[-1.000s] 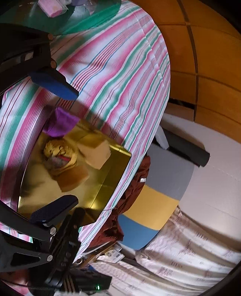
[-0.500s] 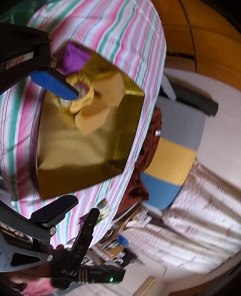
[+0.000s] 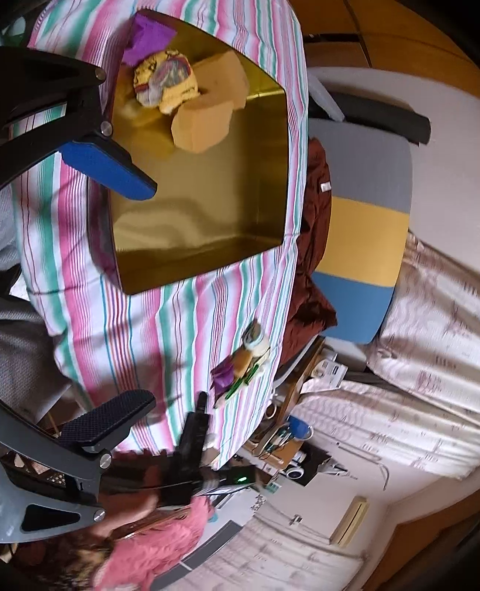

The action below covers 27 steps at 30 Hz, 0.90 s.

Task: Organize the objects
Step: 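Withdraw both grippers from the tray back toward the remaining items, then grasp the WEIDAN snack bag with the right gripper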

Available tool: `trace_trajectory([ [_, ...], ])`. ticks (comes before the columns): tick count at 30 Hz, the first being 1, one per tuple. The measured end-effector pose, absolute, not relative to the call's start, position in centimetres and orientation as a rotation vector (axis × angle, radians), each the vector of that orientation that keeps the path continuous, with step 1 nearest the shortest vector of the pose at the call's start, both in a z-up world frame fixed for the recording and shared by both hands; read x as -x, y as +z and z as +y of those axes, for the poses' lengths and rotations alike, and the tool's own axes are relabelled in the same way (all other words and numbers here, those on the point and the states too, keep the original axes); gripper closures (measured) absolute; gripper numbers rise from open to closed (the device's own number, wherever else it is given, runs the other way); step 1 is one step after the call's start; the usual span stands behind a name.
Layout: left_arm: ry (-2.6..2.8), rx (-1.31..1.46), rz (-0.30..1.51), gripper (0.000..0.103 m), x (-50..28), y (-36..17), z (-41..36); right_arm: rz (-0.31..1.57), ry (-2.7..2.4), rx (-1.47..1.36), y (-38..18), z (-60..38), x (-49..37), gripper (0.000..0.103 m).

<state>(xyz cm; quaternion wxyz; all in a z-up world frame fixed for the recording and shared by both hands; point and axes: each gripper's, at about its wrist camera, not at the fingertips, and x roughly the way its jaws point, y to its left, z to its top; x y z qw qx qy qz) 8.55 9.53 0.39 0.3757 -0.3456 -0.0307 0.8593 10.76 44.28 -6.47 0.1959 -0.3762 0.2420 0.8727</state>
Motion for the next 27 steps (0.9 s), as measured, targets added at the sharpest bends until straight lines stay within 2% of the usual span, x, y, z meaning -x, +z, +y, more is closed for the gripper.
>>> trace_trajectory([
  [5, 2.173, 0.909, -0.089, 0.000, -9.2, 0.3, 10.4, 0.725, 2.344, 0.933, -4.8, 50.3, -9.1, 0.036],
  [12, 2.167, 0.967, -0.069, 0.000, -10.0, -0.6, 11.0, 0.725, 2.239, 0.931, -4.3, 55.4, -3.5, 0.036],
  [17, 2.169, 0.976, -0.042, 0.000, -10.2, -0.7, 11.2, 0.674, 2.151, 1.066, -6.4, 56.6, -0.6, 0.036],
  [22, 2.159, 0.984, -0.038, 0.000, -9.9, -0.8, 11.9, 0.621, 2.205, 1.068, -6.8, 55.6, -2.6, 0.036],
  [27, 2.146, 0.988, -0.043, 0.000, -9.8, -1.2, 12.8, 0.666, 2.176, 1.073, -7.6, 56.7, -7.2, 0.036],
])
